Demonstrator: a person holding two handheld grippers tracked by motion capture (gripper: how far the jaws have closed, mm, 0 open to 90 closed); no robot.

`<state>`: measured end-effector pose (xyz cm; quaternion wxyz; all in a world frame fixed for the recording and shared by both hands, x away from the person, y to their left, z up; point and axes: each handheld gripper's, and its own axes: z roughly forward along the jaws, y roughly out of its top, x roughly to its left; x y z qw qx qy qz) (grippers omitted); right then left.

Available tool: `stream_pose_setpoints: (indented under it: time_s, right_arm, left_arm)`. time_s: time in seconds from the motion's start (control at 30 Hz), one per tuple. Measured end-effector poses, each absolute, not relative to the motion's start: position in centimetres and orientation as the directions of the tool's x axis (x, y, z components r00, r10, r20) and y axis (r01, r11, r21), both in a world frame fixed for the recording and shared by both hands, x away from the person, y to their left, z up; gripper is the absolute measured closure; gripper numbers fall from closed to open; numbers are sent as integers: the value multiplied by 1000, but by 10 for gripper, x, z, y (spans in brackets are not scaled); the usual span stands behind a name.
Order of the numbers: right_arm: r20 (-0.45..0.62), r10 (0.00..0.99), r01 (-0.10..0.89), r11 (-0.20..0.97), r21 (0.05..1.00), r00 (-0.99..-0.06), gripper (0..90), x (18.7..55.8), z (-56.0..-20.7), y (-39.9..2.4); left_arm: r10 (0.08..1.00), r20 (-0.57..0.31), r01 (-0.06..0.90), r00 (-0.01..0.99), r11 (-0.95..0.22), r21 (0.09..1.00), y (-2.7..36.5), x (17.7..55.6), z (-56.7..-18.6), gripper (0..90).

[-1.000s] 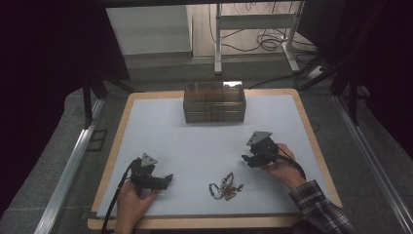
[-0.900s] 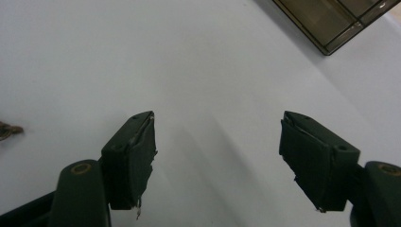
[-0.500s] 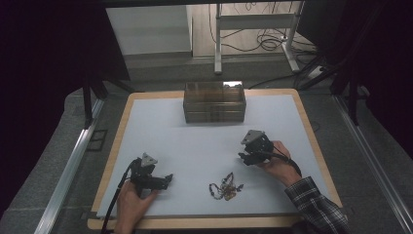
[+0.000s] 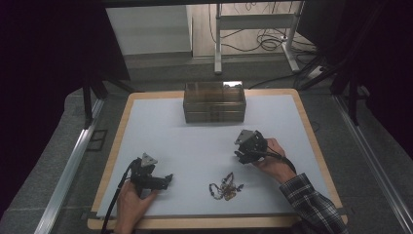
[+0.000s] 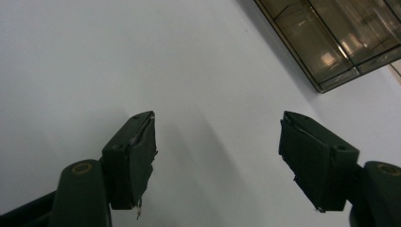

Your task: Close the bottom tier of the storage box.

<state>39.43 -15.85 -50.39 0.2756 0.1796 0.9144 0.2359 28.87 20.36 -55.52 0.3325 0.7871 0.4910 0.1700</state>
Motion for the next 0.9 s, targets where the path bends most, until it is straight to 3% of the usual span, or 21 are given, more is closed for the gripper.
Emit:
stream_pose_setpoints:
  time_s: [0.9]
  right_arm:
    - [-600,348,87,904,419,-720,308,401,-512,-131]
  left_arm:
    - [886,-59,660,460,-297,690,204,289,-555,0]
